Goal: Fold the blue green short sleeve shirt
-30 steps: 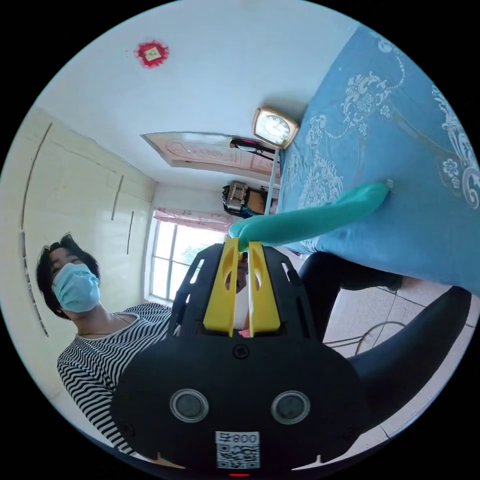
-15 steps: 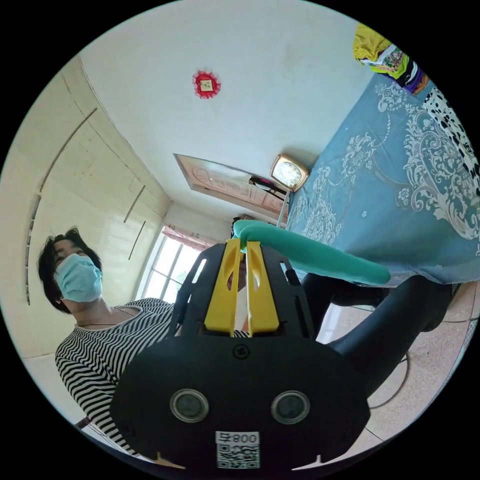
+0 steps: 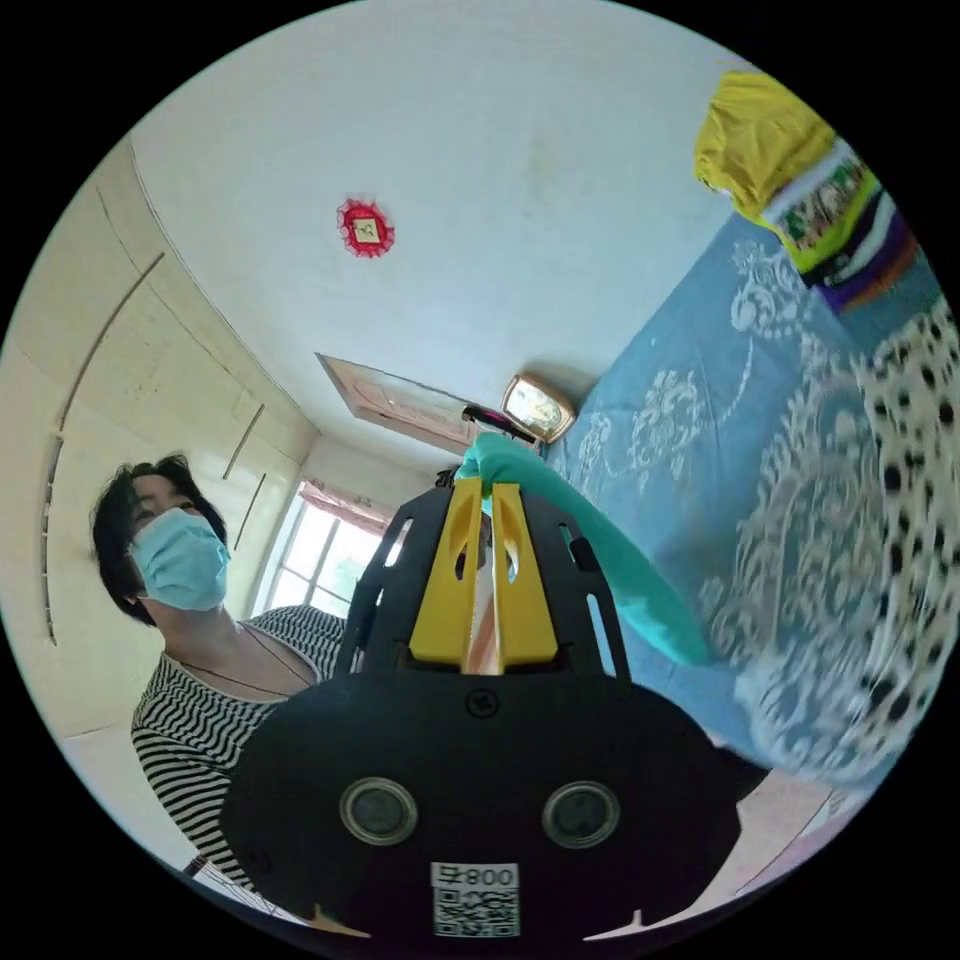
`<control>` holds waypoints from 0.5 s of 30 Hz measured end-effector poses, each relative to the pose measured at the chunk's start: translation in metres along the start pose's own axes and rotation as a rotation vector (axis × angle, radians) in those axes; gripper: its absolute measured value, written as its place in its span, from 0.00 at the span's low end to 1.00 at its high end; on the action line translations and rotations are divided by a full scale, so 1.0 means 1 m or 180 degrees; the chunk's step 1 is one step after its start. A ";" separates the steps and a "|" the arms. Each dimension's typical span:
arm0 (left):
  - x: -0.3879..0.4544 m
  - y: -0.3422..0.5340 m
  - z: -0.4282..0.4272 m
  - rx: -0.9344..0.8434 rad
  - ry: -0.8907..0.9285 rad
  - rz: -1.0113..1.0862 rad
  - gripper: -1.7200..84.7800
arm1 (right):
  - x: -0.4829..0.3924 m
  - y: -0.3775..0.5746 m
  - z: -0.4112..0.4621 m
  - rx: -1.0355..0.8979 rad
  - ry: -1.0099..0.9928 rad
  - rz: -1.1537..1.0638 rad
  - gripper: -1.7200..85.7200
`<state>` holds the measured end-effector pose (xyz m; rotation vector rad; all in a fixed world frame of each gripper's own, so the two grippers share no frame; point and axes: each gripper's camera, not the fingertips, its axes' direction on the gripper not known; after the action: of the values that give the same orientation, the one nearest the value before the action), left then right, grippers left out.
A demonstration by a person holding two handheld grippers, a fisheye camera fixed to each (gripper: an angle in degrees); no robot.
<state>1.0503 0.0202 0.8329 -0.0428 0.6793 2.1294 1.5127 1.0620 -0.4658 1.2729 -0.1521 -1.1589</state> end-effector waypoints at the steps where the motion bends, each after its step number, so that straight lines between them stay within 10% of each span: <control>1: -0.022 -0.037 0.031 0.0007 0.0114 0.0052 0.05 | 0.014 -0.049 -0.011 0.0004 0.0018 -0.0074 0.03; 15: -0.060 -0.279 0.440 -0.0262 0.0182 0.1376 0.05 | -0.051 -0.529 -0.189 -0.0097 0.1543 -0.1091 0.03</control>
<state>1.3911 0.3187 1.0967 -0.0007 0.6796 2.5794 1.3027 1.3026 -0.9311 1.5538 0.4557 -1.0952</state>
